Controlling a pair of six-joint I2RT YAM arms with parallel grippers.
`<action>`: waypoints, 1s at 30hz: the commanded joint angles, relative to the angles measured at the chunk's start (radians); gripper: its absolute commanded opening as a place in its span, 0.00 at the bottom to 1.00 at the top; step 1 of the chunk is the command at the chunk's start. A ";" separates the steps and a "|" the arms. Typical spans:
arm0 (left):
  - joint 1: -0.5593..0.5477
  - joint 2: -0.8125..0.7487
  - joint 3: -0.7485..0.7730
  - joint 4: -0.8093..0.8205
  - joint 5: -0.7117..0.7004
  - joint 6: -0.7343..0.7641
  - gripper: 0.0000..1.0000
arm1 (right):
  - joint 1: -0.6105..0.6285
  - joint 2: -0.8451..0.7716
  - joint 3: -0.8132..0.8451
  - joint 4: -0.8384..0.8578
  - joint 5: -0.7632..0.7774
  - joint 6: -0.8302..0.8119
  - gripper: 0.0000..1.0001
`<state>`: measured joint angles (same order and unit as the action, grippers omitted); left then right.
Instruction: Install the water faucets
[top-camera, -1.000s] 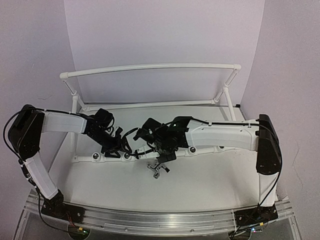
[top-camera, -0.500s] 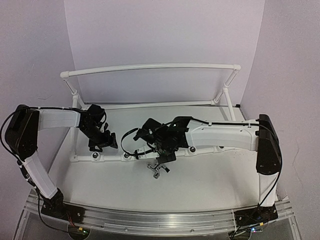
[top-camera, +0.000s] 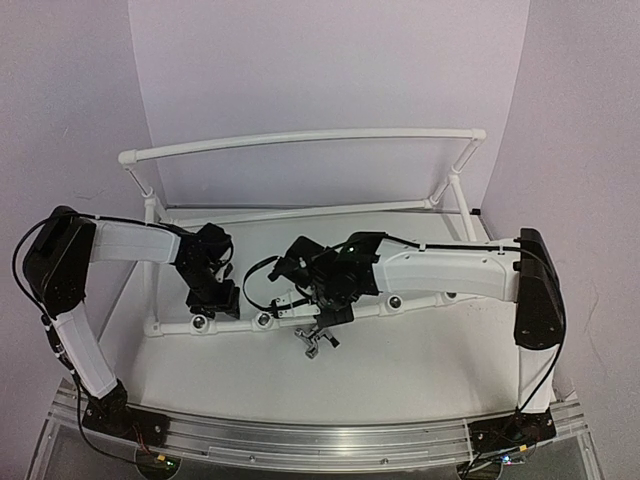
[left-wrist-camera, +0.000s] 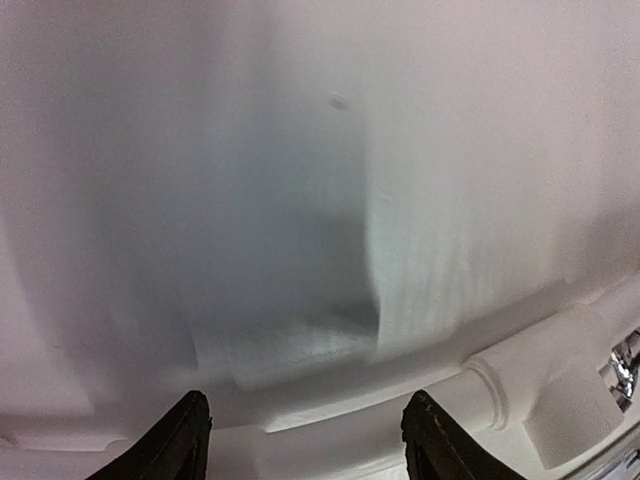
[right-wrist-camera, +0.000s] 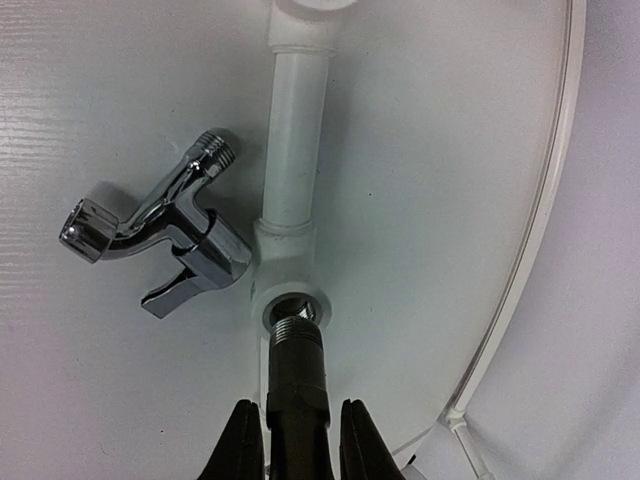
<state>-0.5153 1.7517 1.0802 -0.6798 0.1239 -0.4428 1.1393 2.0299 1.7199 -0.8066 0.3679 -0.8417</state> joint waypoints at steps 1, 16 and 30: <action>-0.079 0.007 0.017 -0.002 0.114 -0.020 0.64 | 0.002 -0.076 -0.002 -0.009 0.001 0.022 0.00; 0.113 -0.476 0.005 0.047 -0.423 -0.182 0.93 | 0.000 -0.110 -0.051 -0.014 -0.029 0.063 0.00; 0.468 -0.546 -0.228 0.134 -0.416 -0.248 0.98 | 0.000 -0.123 -0.063 -0.016 -0.046 0.093 0.00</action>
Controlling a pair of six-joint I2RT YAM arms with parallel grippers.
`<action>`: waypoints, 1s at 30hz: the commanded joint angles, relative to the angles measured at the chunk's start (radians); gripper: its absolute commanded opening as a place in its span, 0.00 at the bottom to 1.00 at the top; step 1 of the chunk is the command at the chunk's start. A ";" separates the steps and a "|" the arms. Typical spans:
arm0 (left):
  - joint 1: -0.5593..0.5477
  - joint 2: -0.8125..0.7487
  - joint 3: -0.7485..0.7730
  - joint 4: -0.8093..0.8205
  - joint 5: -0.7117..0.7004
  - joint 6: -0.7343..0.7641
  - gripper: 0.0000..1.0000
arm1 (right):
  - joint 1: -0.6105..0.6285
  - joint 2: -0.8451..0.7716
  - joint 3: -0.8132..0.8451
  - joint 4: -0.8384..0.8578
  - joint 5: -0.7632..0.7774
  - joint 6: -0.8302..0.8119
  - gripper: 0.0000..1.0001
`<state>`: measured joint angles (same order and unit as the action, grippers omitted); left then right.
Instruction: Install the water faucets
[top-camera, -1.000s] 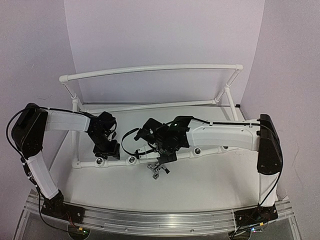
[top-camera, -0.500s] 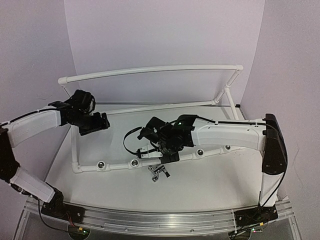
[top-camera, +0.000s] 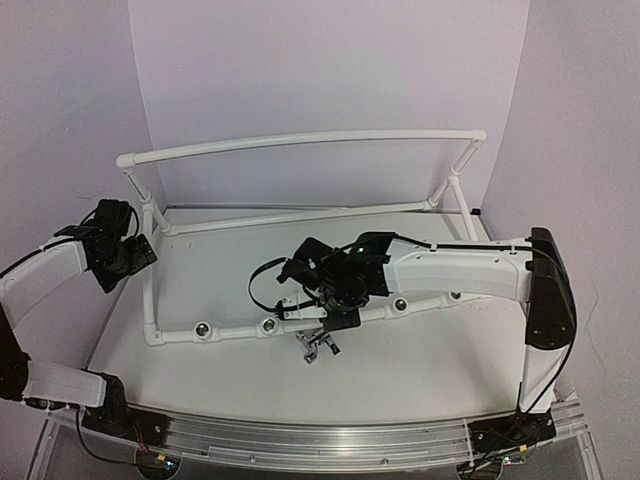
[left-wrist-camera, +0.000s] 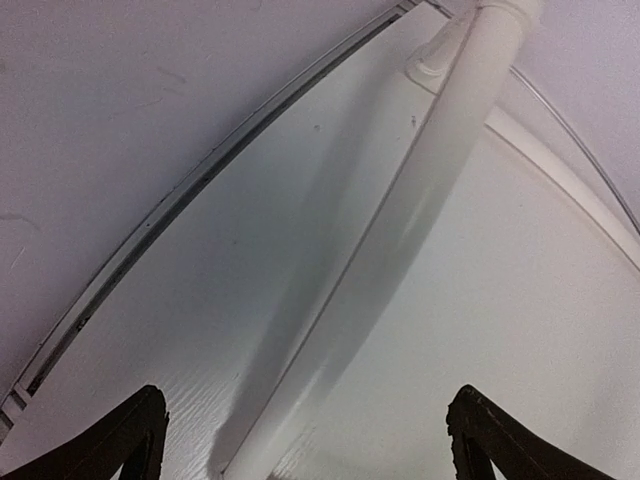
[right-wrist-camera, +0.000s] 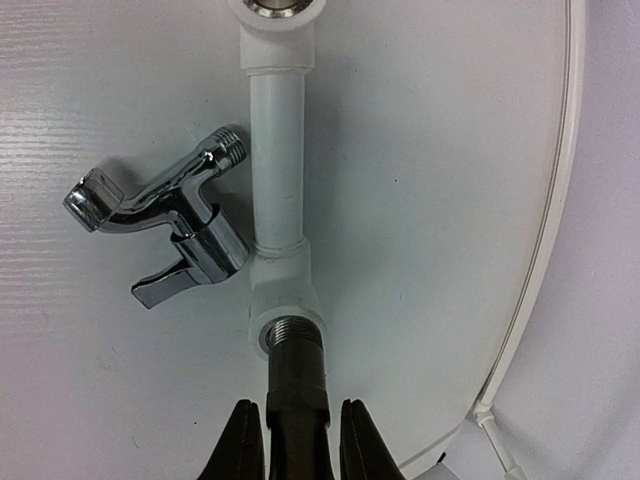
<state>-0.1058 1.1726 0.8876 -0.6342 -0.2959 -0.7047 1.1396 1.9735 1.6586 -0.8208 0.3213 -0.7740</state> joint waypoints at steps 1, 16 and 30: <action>0.072 0.062 -0.045 0.112 0.016 0.038 0.98 | -0.001 -0.069 -0.004 -0.002 0.000 0.026 0.00; 0.099 0.286 -0.152 0.486 0.402 0.079 0.43 | -0.030 -0.096 -0.041 -0.004 -0.011 0.050 0.00; 0.023 0.448 -0.152 0.471 0.259 -0.092 0.00 | -0.033 -0.130 -0.096 -0.004 -0.037 0.045 0.00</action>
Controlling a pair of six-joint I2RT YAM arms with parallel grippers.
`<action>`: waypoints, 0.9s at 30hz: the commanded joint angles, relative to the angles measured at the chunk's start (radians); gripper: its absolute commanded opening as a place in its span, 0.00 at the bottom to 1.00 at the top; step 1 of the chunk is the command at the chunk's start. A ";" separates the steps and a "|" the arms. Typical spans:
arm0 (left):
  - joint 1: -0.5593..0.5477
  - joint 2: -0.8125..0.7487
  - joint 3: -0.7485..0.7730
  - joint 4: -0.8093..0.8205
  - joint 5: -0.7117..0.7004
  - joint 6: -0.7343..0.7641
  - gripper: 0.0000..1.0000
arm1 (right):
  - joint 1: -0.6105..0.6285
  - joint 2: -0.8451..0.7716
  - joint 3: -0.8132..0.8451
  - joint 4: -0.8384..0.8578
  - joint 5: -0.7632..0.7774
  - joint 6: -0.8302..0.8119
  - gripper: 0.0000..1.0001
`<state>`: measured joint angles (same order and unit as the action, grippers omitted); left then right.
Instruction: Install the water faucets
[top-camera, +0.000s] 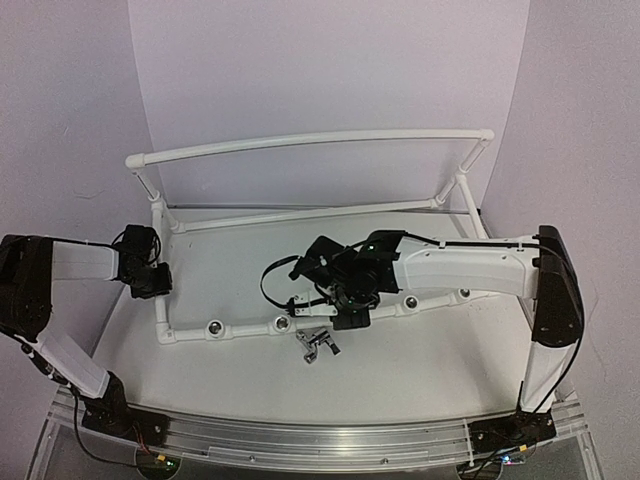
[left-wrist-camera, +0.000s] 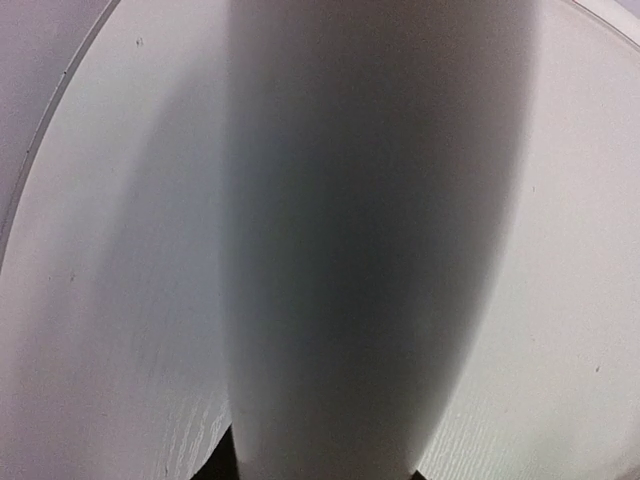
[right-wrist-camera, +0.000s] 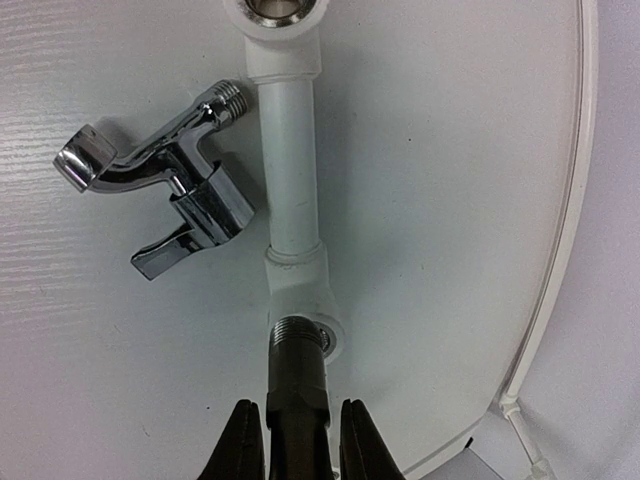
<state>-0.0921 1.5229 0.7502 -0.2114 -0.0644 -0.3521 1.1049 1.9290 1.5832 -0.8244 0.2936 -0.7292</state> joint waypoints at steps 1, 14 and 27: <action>0.010 0.101 -0.016 0.052 0.030 -0.445 0.00 | 0.002 -0.089 -0.030 0.002 -0.004 -0.013 0.00; 0.009 0.081 -0.026 0.058 0.052 -0.425 0.00 | 0.013 -0.120 -0.113 0.099 0.168 -0.248 0.00; 0.010 0.054 0.001 0.016 0.059 -0.361 0.01 | 0.019 -0.094 -0.153 0.155 0.216 -0.323 0.00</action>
<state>-0.1020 1.5394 0.7589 -0.1822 -0.0777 -0.3782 1.1125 1.8511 1.4524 -0.7029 0.4565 -1.0084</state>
